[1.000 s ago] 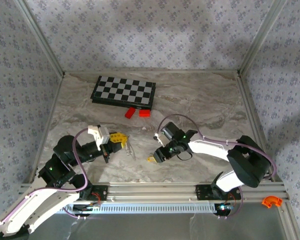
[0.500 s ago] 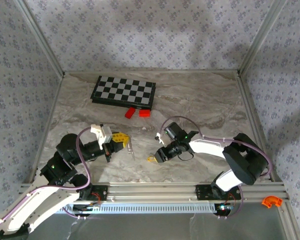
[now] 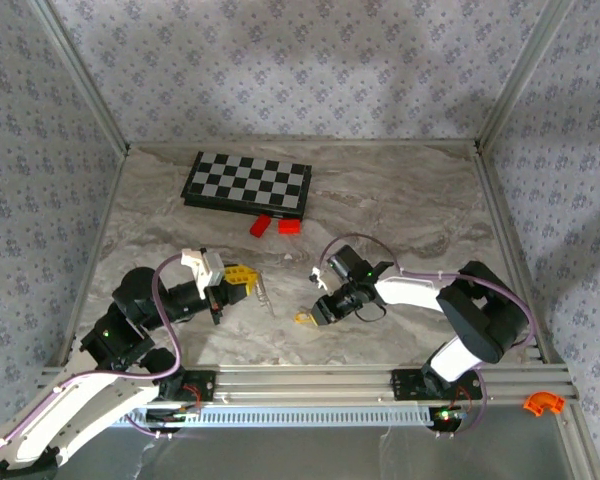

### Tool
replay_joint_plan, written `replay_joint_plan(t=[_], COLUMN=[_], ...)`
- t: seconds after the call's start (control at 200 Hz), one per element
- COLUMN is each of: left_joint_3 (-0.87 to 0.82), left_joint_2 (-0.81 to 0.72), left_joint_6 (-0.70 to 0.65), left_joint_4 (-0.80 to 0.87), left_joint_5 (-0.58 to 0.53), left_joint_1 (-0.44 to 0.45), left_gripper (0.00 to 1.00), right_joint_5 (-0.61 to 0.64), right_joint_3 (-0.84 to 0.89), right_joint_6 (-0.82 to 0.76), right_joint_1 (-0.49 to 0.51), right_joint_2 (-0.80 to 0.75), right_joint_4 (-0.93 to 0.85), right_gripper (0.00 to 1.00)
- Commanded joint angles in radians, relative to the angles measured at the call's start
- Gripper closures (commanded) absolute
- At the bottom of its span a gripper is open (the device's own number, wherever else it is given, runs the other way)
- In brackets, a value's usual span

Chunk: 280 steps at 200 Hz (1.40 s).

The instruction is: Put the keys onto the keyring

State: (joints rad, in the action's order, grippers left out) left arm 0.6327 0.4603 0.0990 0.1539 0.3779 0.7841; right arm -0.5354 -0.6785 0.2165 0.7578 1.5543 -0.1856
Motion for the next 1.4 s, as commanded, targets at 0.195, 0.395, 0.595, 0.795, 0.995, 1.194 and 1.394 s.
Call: replay_joint_plan(t=[0.195, 0.395, 0.595, 0.795, 0.995, 1.194, 1.394], left_joint_3=[0.01, 0.007, 0.005, 0.009, 0.01, 0.013, 0.016], left_joint_2=[-0.007, -0.014, -0.02, -0.021, -0.026, -0.028, -0.029], left_joint_6=[0.017, 0.019, 0.021, 0.021, 0.021, 0.018, 0.011], left_joint_4=[-0.051, -0.054, -0.051, -0.043, -0.037, -0.034, -0.03], left_joint_5=[0.015, 0.014, 0.014, 0.013, 0.014, 0.015, 0.018], left_joint_1=[-0.009, -0.01, -0.01, -0.009, -0.01, -0.01, -0.01], left_gripper=[1.0, 1.0, 1.0, 1.0, 1.0, 1.0, 1.0], right_joint_5=[0.038, 0.044, 0.046, 0.04, 0.055, 0.079, 0.101], right_joint_3=[-0.013, -0.013, -0.014, -0.018, -0.016, -0.02, -0.009], right_joint_6=[-0.005, -0.004, -0.005, -0.008, -0.011, -0.023, -0.101], right_joint_1=[0.012, 0.013, 0.016, 0.018, 0.025, 0.038, 0.056], right_joint_2=[0.006, 0.006, 0.007, 0.013, 0.003, -0.014, -0.111], right_joint_4=[0.019, 0.019, 0.022, 0.022, 0.017, 0.002, -0.012], right_gripper=[0.79, 0.84, 0.86, 0.89, 0.92, 0.98, 1.0])
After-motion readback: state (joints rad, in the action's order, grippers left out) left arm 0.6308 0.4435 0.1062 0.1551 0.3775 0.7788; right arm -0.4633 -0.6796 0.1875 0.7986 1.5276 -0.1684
